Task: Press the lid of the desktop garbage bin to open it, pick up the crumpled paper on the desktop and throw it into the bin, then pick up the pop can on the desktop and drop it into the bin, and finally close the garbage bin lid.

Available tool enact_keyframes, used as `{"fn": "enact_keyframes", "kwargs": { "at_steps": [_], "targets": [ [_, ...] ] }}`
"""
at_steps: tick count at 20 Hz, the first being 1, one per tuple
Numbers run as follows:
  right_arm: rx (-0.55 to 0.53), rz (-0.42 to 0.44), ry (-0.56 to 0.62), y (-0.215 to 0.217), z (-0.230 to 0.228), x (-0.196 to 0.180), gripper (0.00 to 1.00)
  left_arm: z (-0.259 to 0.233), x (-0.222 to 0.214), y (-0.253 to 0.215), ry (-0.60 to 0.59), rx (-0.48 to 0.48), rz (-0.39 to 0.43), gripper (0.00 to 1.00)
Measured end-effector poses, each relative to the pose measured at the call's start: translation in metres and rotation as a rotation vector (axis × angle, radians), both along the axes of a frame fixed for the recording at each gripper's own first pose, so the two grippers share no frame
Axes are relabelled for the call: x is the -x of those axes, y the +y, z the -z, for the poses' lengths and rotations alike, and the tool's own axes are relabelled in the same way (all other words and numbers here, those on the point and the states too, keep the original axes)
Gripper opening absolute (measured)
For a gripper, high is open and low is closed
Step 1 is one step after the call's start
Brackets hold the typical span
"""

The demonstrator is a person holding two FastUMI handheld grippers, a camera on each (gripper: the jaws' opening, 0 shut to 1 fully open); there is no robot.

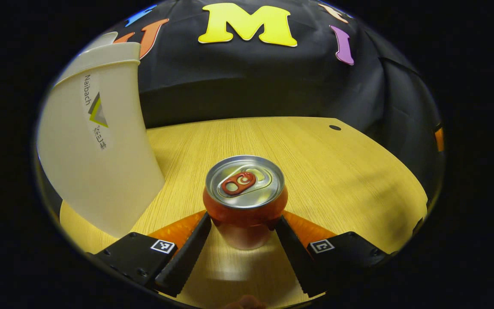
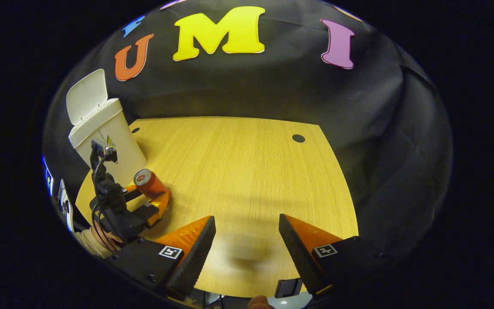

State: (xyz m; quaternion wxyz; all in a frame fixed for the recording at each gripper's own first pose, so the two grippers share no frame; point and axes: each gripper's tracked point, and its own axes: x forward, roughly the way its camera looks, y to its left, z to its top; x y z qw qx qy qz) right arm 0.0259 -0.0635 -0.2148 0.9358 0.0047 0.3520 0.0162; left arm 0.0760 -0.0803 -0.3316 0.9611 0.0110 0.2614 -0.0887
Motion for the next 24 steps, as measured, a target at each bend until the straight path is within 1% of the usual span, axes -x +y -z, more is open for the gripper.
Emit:
{"fn": "enact_keyframes", "kwargs": {
  "at_steps": [3,4,5,7,9,11,12,15,17,18,21,24],
  "targets": [
    [-0.007,-0.024,0.014,0.003,0.006,0.001,0.95,0.001,-0.004,-0.001,0.002,0.030,0.000,0.95],
    [-0.007,-0.034,0.015,0.004,0.007,0.000,0.95,0.000,-0.002,-0.004,0.008,0.050,0.008,0.96],
    [-0.009,-0.042,0.016,0.005,0.009,0.000,0.94,-0.001,0.000,-0.007,0.011,0.065,0.013,0.87],
    [-0.014,-0.053,0.009,0.005,0.008,-0.001,0.95,-0.005,0.004,-0.007,0.021,0.062,0.011,0.87],
    [-0.024,-0.068,-0.001,0.006,0.010,-0.002,0.95,-0.020,0.012,-0.003,0.010,0.035,0.004,0.87],
    [-0.037,-0.077,-0.001,0.006,0.013,-0.004,0.95,-0.046,0.016,0.002,0.002,0.004,-0.012,0.86],
    [-0.047,-0.080,0.000,0.006,0.015,-0.004,0.94,-0.064,0.019,0.006,-0.007,-0.003,-0.018,0.86],
    [-0.095,-0.087,0.000,0.012,0.019,-0.011,0.94,-0.123,0.031,0.020,-0.028,-0.026,-0.058,0.86],
    [-0.088,-0.091,-0.020,0.011,0.020,-0.021,0.94,-0.156,0.045,0.033,-0.017,-0.034,-0.097,0.85],
    [-0.082,-0.090,-0.035,0.010,0.018,-0.029,0.95,-0.172,0.048,0.039,-0.026,-0.036,-0.114,0.86],
    [-0.126,-0.075,-0.045,0.016,0.017,-0.041,0.95,-0.216,0.062,0.063,-0.052,-0.041,-0.176,0.85],
    [-0.172,-0.058,-0.033,0.025,0.020,-0.042,0.94,-0.247,0.071,0.077,-0.053,-0.008,-0.225,0.86]
  ]
}}
